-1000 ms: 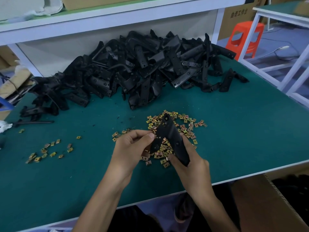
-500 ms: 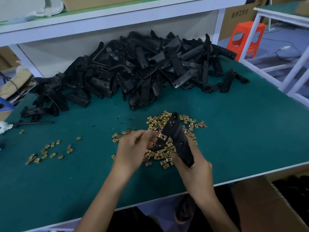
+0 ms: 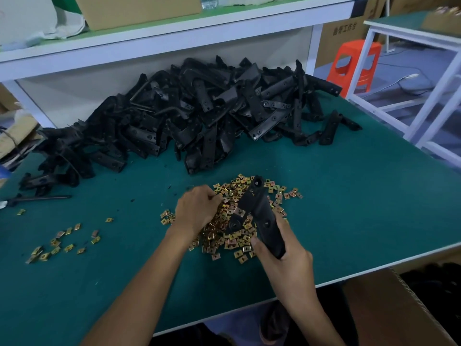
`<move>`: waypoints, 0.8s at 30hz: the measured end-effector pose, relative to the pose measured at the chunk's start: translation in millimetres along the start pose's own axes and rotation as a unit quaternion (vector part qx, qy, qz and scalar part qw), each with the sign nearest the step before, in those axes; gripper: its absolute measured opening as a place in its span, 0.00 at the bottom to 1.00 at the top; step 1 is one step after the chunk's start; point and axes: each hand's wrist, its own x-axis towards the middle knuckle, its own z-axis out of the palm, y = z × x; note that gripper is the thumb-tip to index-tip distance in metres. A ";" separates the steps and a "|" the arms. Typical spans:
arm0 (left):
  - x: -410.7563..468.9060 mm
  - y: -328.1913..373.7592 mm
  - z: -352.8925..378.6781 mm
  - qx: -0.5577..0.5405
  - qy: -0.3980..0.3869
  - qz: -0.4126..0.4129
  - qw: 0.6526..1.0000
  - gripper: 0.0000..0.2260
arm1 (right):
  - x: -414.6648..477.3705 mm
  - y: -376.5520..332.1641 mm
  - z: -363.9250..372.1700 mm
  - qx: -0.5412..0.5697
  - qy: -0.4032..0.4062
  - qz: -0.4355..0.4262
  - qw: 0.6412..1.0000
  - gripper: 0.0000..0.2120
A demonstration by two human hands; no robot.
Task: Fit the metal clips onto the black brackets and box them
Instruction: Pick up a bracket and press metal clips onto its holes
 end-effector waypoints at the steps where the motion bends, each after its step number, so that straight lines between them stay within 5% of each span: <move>1: 2.4 0.0 -1.5 -0.001 -0.018 -0.006 1.000 0.14 | 0.3 0.5 0.1 0.002 -0.001 0.000 1.000 0.30; 6: 7.4 -1.0 -5.3 -0.017 -0.086 -0.034 0.996 0.13 | 0.8 0.5 0.7 -0.011 -0.004 -0.009 1.000 0.30; 10: -4.8 -5.8 -9.7 -0.099 -0.011 -0.005 0.995 0.07 | 0.9 0.5 0.2 -0.014 -0.003 -0.012 1.000 0.30; 16: -37.0 6.4 -37.7 -0.352 0.025 0.038 0.935 0.07 | 1.3 2.6 2.6 -0.025 -0.002 -0.025 0.999 0.31; 24: -72.2 35.9 -45.2 -0.531 -0.051 0.022 0.846 0.04 | -1.6 -2.0 3.3 -0.059 0.009 -0.067 0.996 0.32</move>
